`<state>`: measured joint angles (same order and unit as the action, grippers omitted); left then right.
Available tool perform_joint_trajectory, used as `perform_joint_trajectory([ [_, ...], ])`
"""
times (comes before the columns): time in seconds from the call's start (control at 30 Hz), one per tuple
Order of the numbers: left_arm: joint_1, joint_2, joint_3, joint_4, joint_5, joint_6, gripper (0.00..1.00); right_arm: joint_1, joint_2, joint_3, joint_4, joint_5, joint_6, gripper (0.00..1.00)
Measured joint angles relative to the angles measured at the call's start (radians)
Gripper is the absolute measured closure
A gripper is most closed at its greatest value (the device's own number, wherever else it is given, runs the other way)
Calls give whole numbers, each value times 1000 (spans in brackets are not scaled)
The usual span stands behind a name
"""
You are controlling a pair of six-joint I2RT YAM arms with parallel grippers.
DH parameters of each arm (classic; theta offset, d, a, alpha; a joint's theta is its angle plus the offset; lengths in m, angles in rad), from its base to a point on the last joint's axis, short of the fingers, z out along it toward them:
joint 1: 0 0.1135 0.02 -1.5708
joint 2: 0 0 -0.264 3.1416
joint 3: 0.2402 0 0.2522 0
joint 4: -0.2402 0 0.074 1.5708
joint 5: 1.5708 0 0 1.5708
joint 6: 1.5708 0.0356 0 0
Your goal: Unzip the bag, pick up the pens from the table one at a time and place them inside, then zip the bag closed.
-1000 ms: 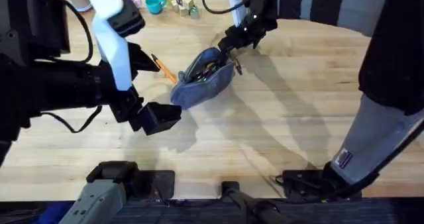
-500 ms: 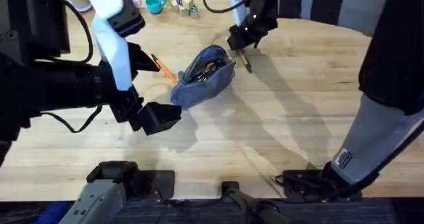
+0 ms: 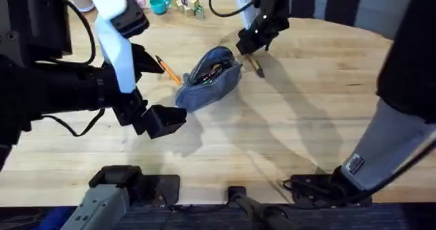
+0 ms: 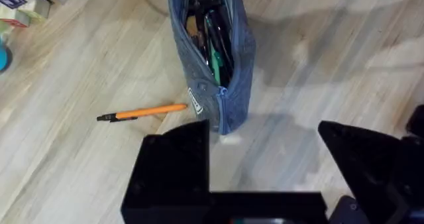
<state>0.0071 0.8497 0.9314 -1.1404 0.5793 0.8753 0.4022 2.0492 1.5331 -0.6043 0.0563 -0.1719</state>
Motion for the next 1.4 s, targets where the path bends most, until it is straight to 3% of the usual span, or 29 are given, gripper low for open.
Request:
perform_joint_trajectory([
  [0.3, 0, 0, 0, 0, 0, 0, 8, 0, -203, -6, -24, 0, -139, 972],
  [0.53, 0, 0, 0, 0, 0, 0, 8, 0, -319, -6, -91, -27, -405, 970],
  [0.93, 0, 0, 0, 0, 0, 0, 8, 12, -335, -6, -308, -385, -1106, 970],
  [1.4, 0, 0, 0, 0, 0, 0, 8, 135, -321, -6, -291, -445, -1511, 970],
])
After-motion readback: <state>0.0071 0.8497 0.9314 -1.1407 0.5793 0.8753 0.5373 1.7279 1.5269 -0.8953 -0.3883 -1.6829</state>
